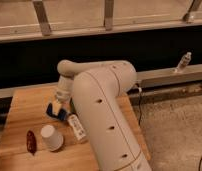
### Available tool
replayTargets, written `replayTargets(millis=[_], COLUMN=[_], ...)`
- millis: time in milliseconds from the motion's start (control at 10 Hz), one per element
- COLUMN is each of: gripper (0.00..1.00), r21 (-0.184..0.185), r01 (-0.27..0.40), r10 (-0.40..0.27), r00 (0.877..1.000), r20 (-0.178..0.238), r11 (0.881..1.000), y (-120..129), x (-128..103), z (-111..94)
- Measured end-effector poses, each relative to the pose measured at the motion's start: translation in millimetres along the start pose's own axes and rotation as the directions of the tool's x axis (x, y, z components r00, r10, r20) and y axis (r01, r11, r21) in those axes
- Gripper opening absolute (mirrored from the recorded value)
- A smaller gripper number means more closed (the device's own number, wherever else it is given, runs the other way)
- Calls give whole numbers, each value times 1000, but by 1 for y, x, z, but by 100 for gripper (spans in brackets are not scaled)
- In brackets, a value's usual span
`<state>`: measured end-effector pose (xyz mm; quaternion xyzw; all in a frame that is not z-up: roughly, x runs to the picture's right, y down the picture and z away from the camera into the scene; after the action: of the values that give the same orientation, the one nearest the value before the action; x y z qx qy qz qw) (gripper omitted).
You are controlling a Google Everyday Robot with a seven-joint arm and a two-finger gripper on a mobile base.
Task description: Wipe the white sponge on the table
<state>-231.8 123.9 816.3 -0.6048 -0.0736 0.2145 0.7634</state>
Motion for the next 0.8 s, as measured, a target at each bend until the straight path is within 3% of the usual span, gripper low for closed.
replayTargets(millis=[200, 500, 800], gripper=[0, 0, 0], r21=[-8, -34, -64], r01=[-3, 34, 108], r10=[3, -36, -115], r00=[1000, 998, 987], r20=[-3, -51, -113], r11=[1000, 999, 992], y=[-16, -26, -5], x=[-14, -62, -92], z=[-1, 18, 47])
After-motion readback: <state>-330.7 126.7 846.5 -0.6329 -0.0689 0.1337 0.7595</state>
